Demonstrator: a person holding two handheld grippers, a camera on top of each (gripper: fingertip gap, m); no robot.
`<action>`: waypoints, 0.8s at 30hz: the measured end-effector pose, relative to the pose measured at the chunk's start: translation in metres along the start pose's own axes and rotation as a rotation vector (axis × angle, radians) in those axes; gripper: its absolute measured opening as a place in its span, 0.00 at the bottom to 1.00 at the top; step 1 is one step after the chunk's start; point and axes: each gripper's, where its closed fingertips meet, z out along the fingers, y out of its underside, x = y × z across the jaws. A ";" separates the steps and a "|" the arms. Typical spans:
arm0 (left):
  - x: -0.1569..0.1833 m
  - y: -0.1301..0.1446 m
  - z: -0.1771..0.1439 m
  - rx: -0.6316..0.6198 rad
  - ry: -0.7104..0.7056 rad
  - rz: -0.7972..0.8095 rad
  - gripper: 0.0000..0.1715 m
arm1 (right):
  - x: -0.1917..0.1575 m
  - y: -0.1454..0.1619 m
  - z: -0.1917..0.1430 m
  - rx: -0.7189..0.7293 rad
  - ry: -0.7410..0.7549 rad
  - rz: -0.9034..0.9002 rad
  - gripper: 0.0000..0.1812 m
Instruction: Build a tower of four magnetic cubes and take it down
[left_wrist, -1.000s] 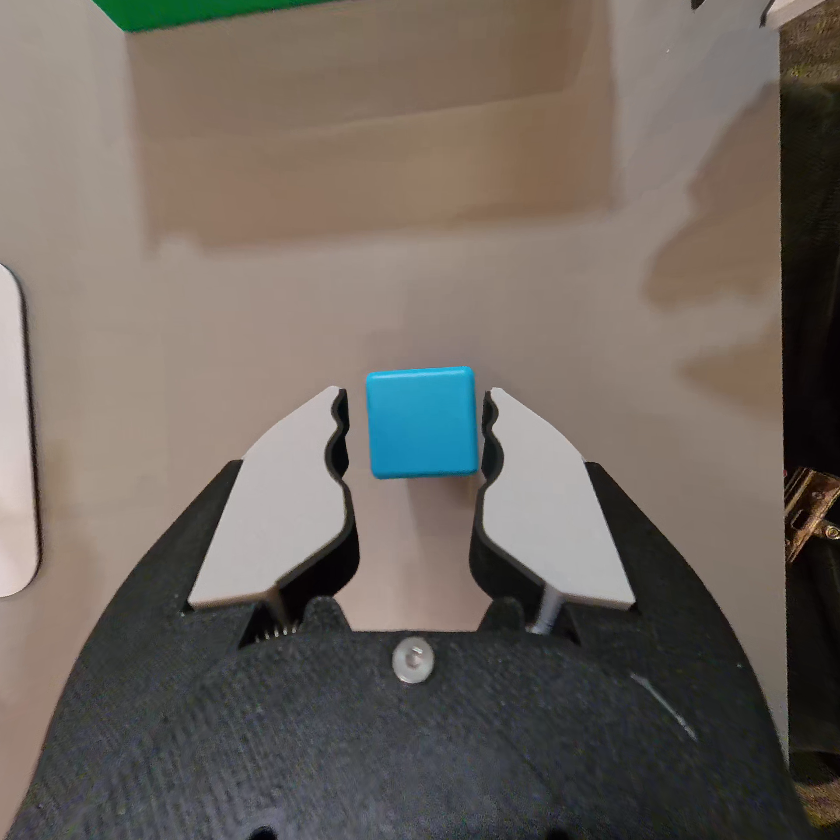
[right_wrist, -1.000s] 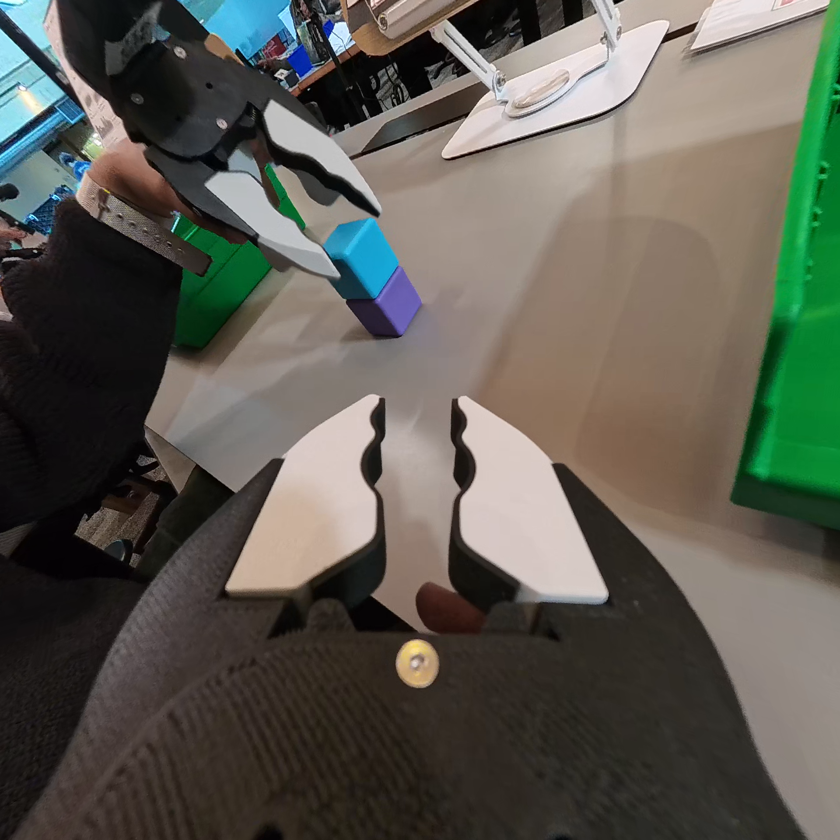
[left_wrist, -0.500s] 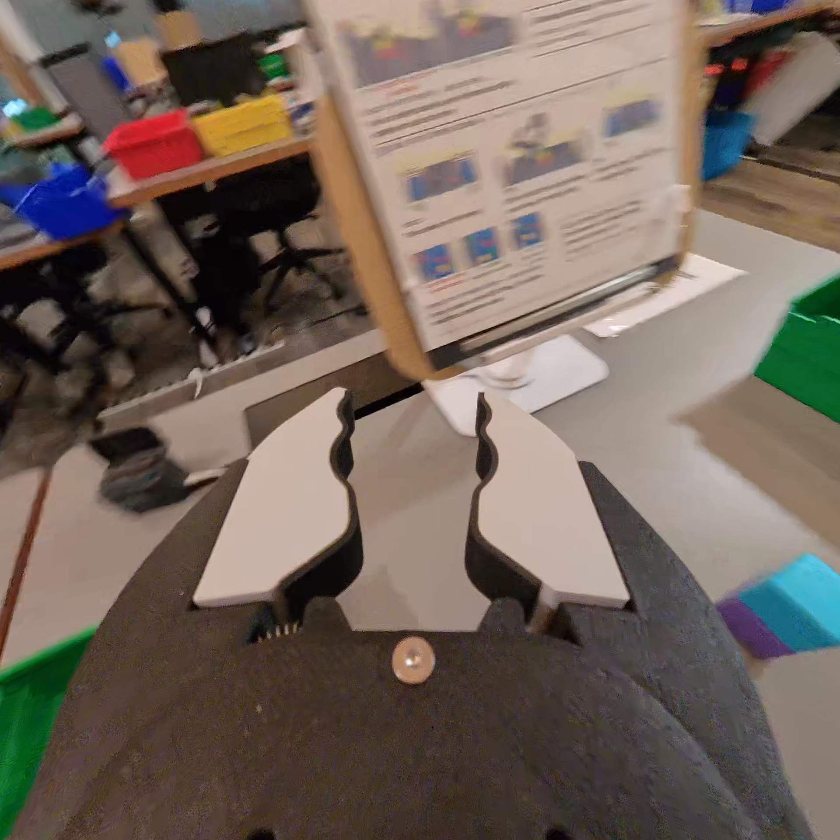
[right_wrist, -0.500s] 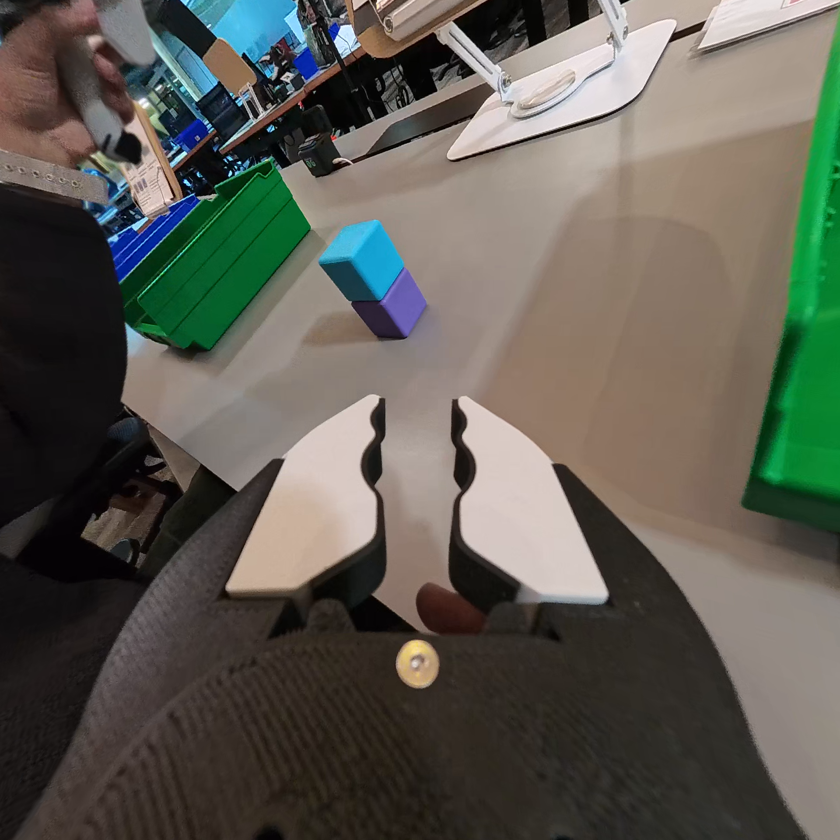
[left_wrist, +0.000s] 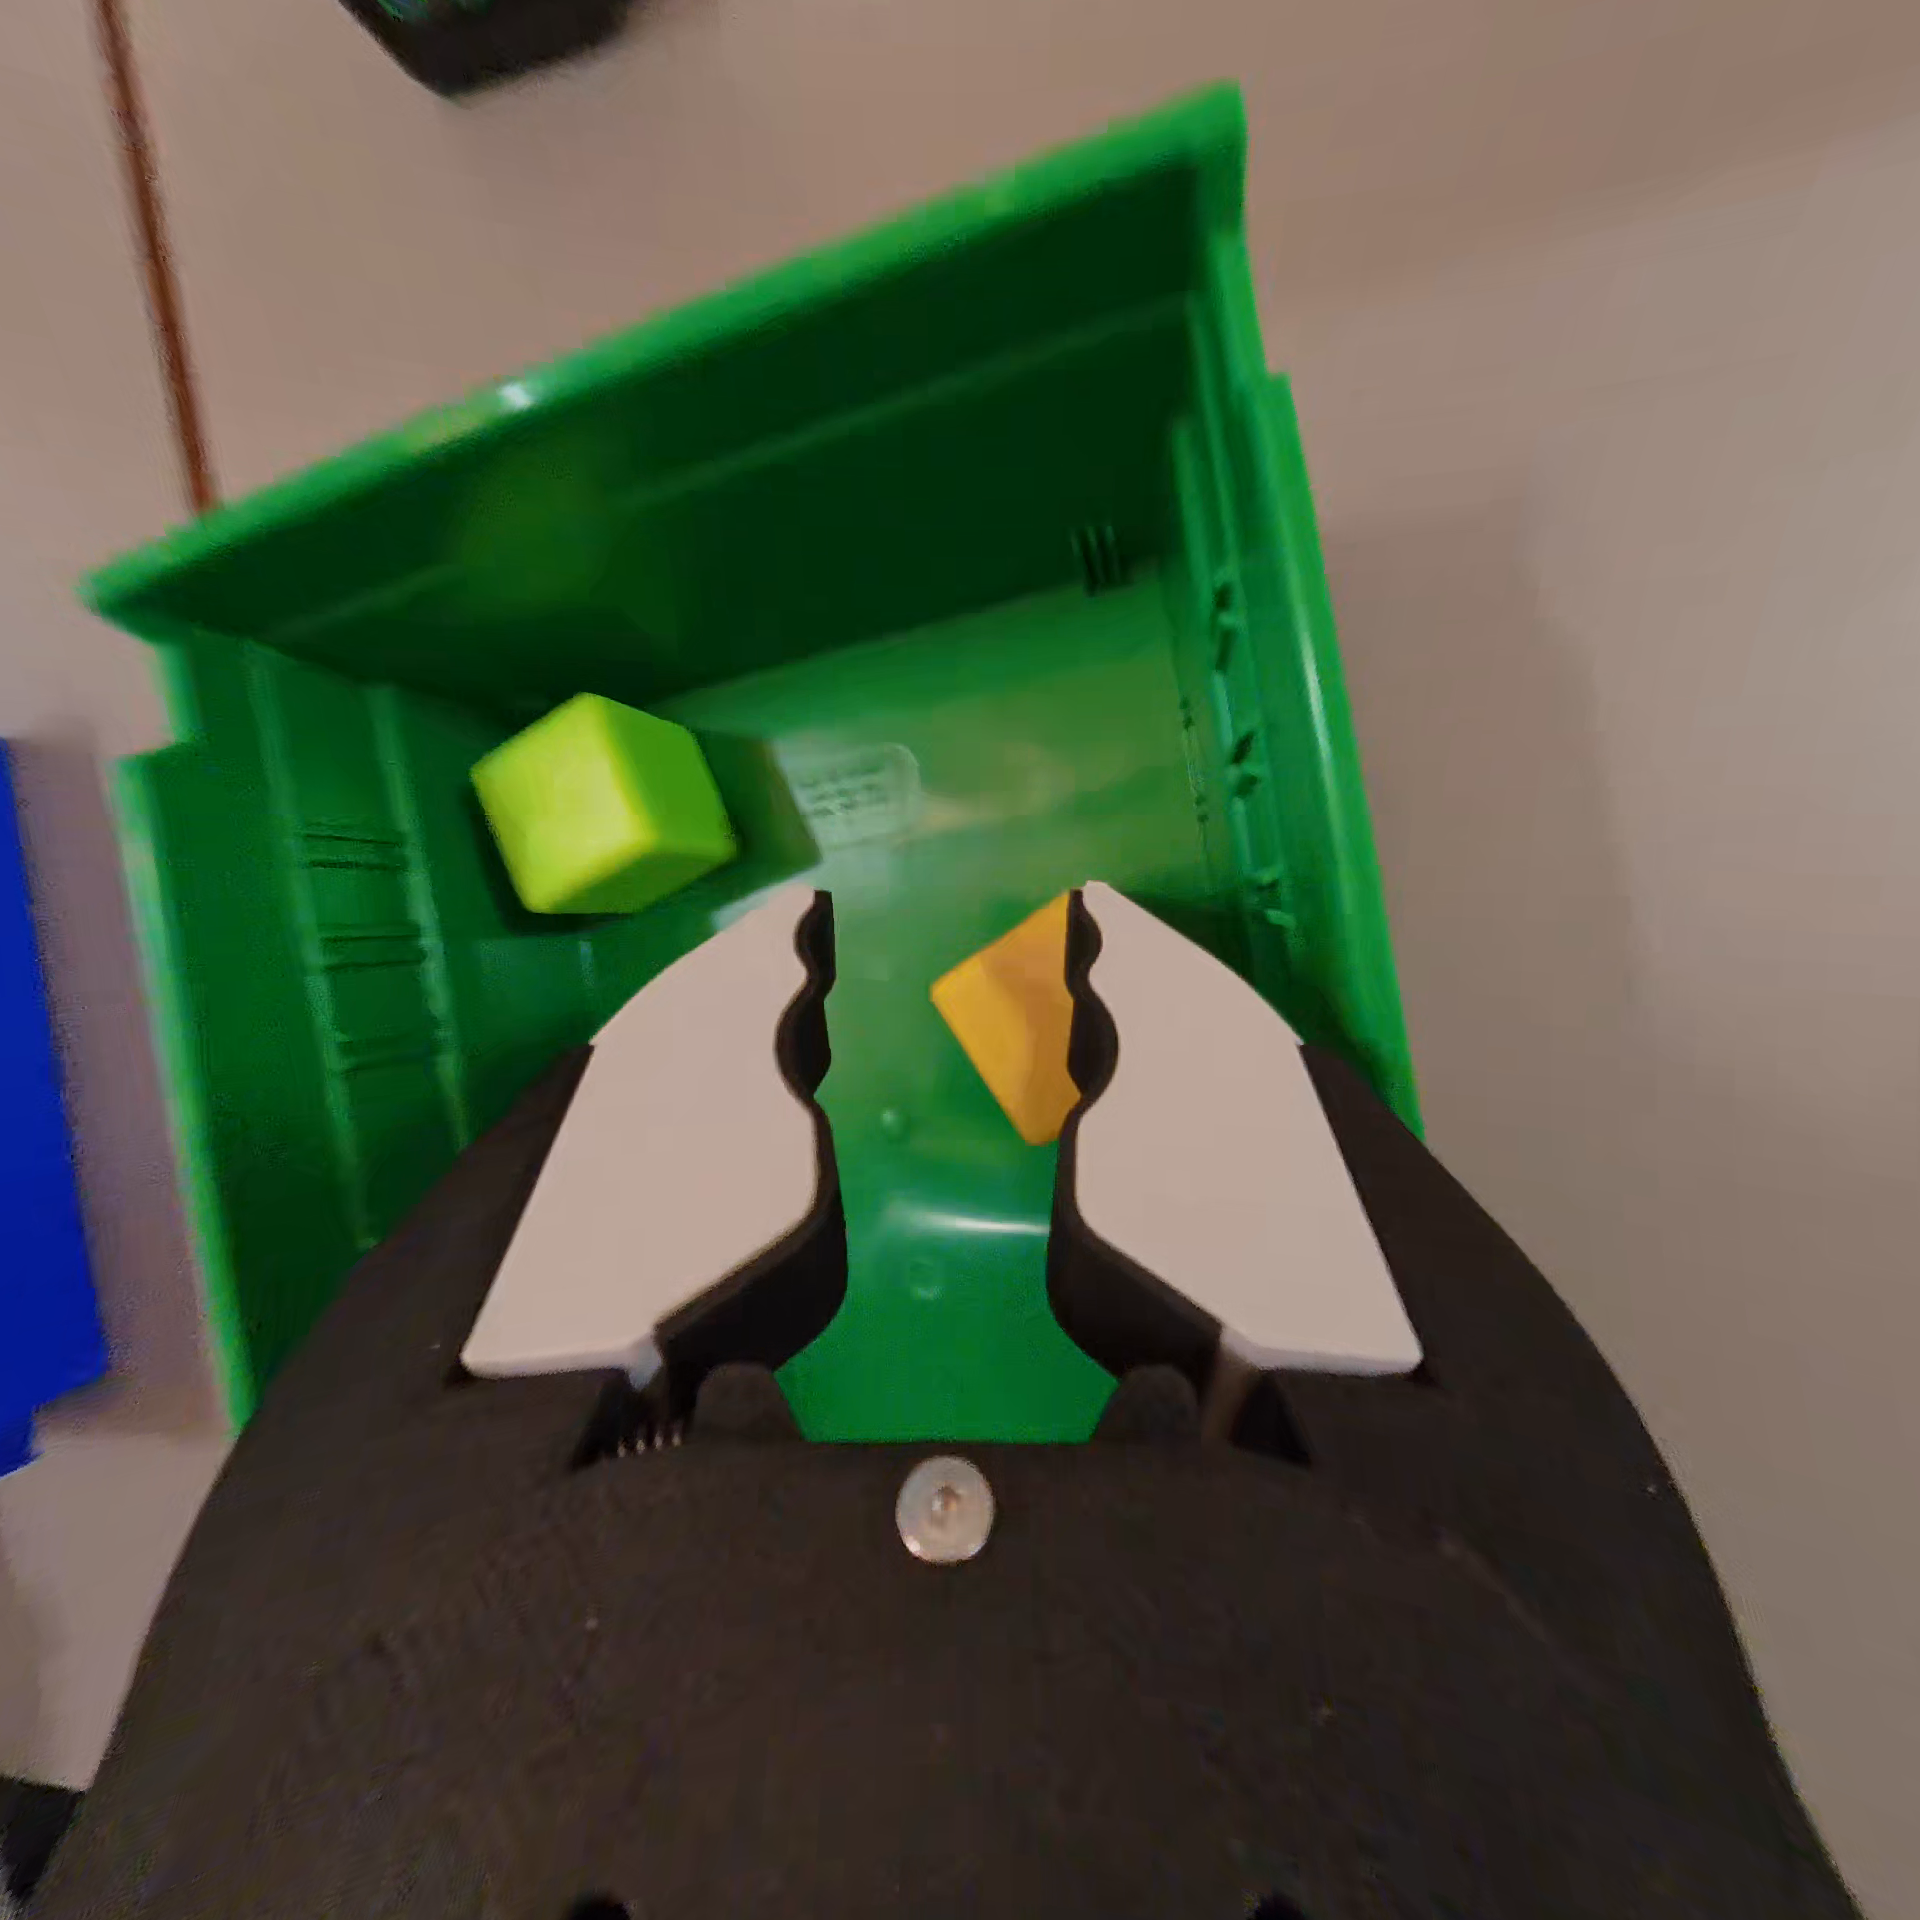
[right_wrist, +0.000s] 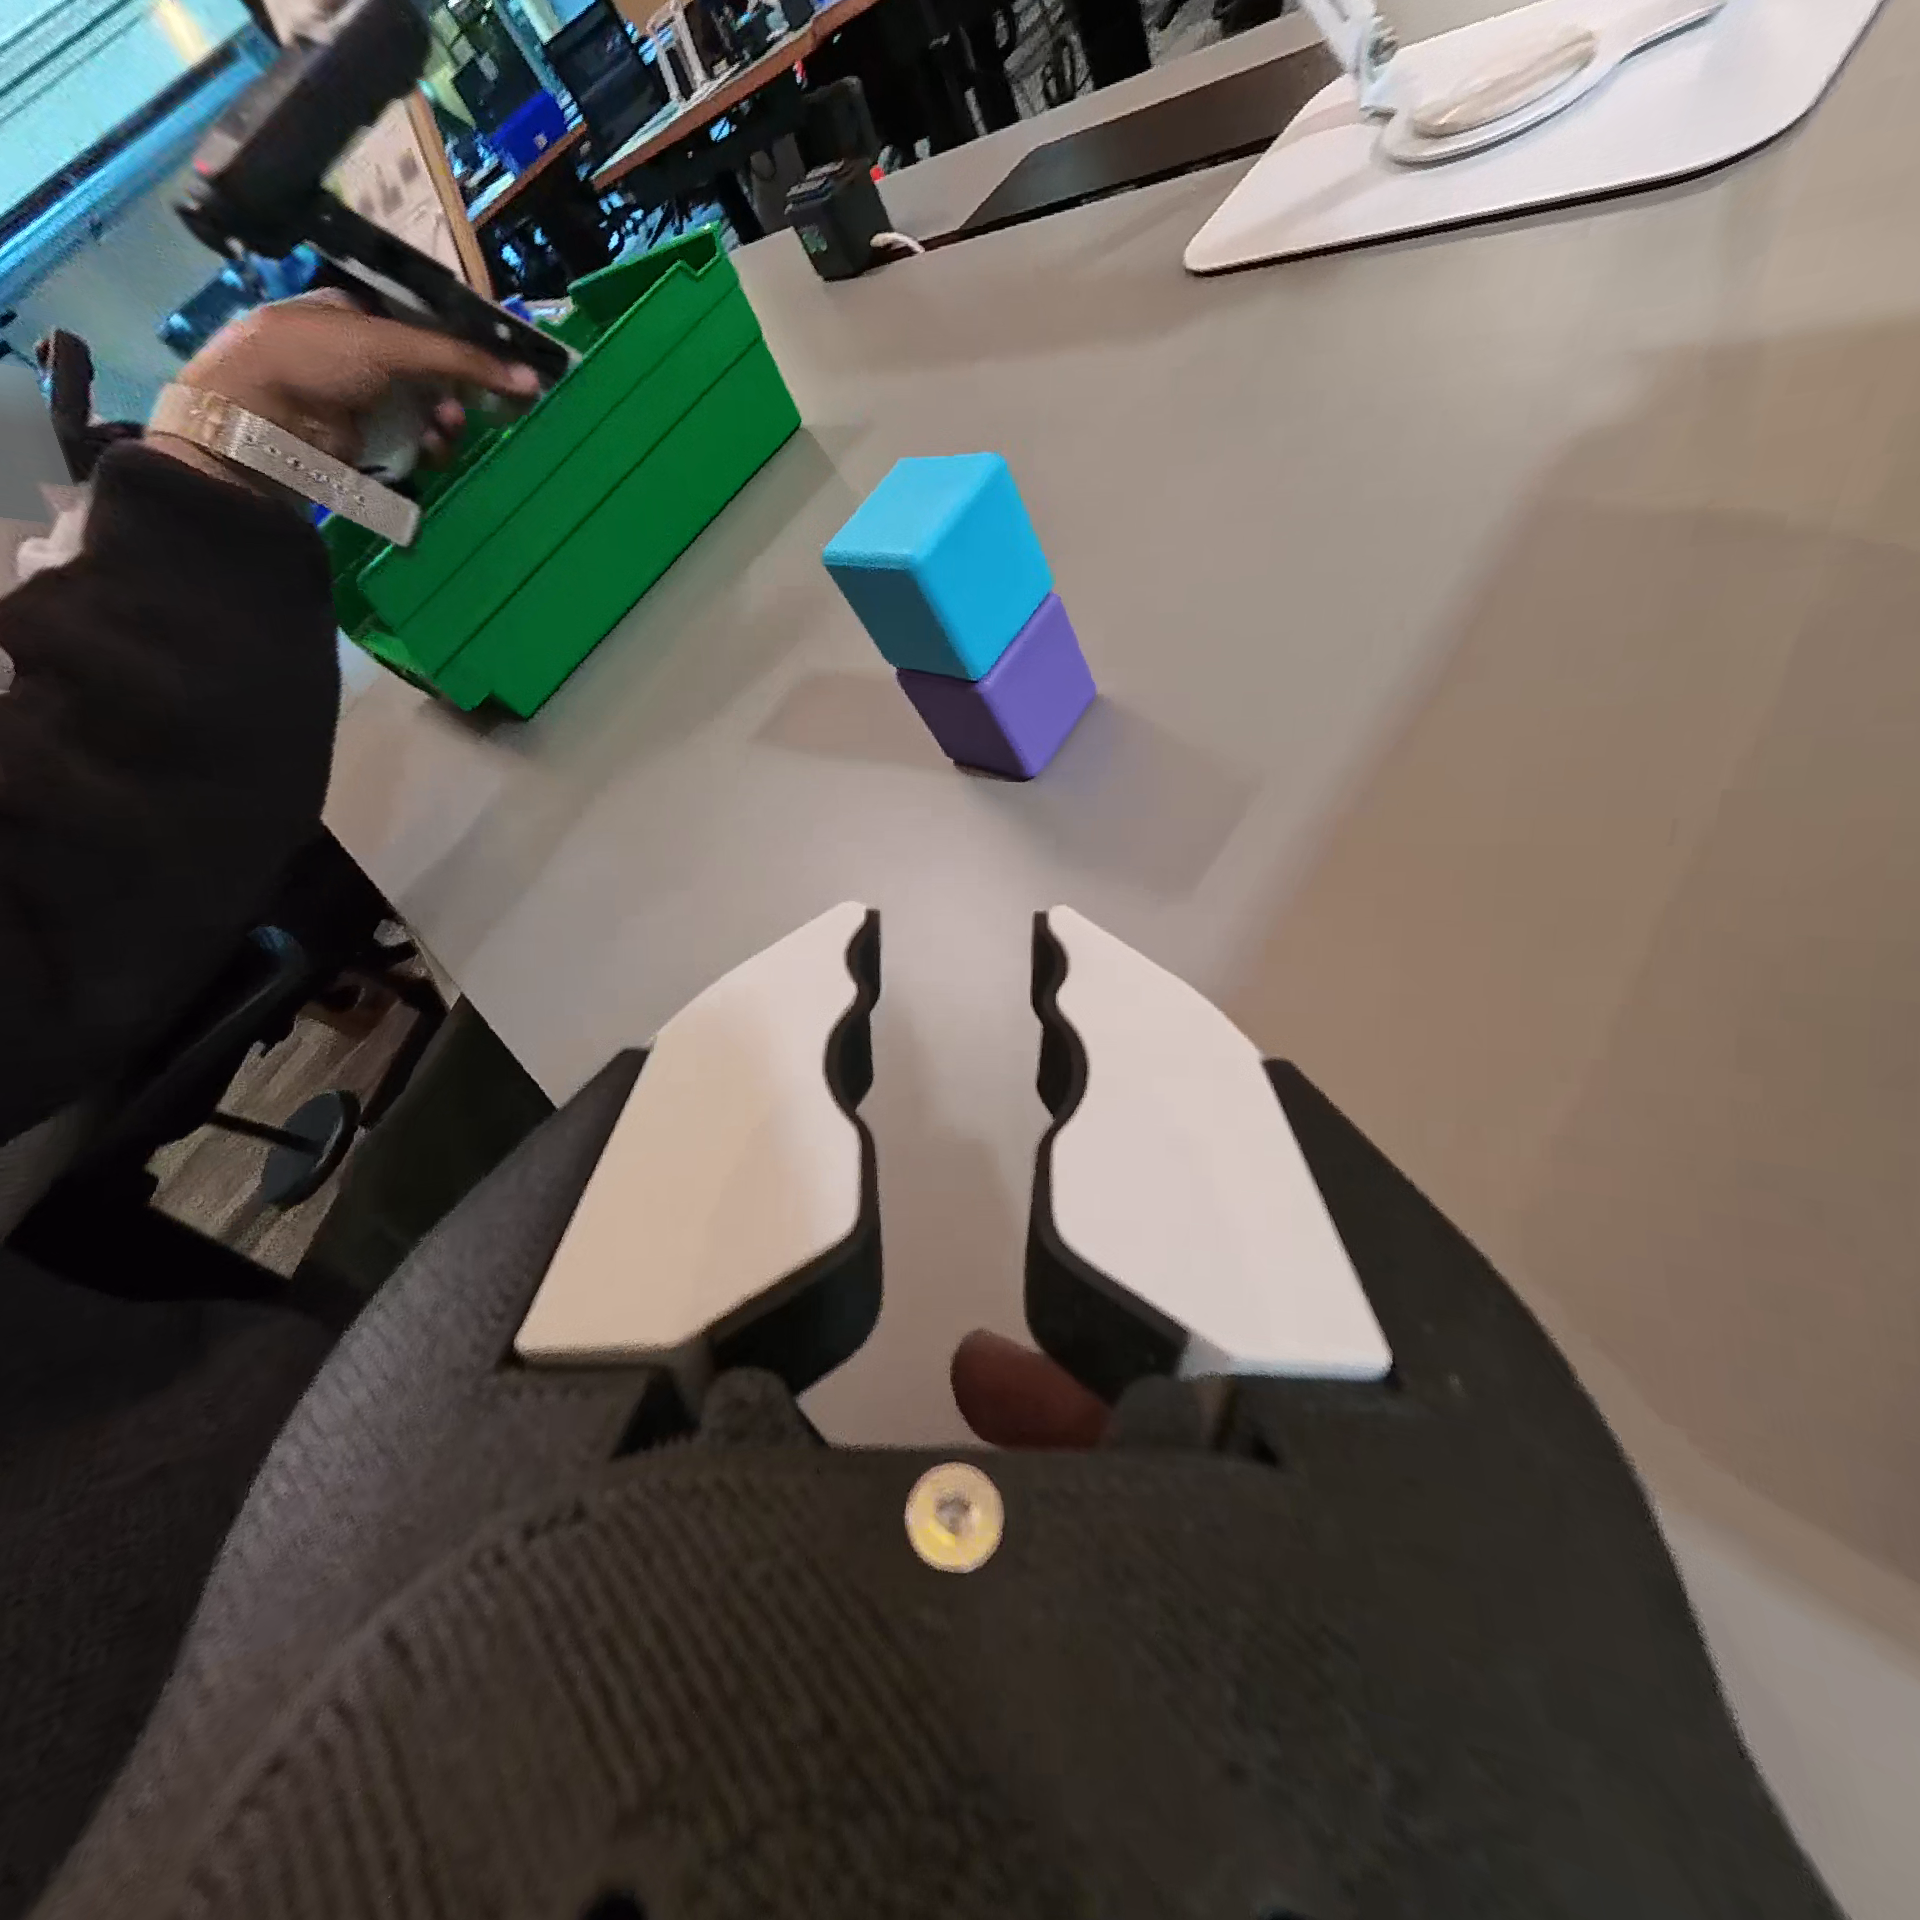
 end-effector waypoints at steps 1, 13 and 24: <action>0.007 0.005 0.006 -0.013 0.028 -0.003 0.27 | -0.002 0.000 0.003 -0.007 -0.010 -0.006 0.16; 0.016 0.029 0.012 0.058 0.313 -0.243 0.34 | -0.015 -0.003 0.024 -0.038 -0.078 -0.022 0.16; -0.015 0.043 0.004 0.023 0.178 -0.198 0.33 | -0.014 -0.003 0.025 -0.037 -0.063 -0.033 0.15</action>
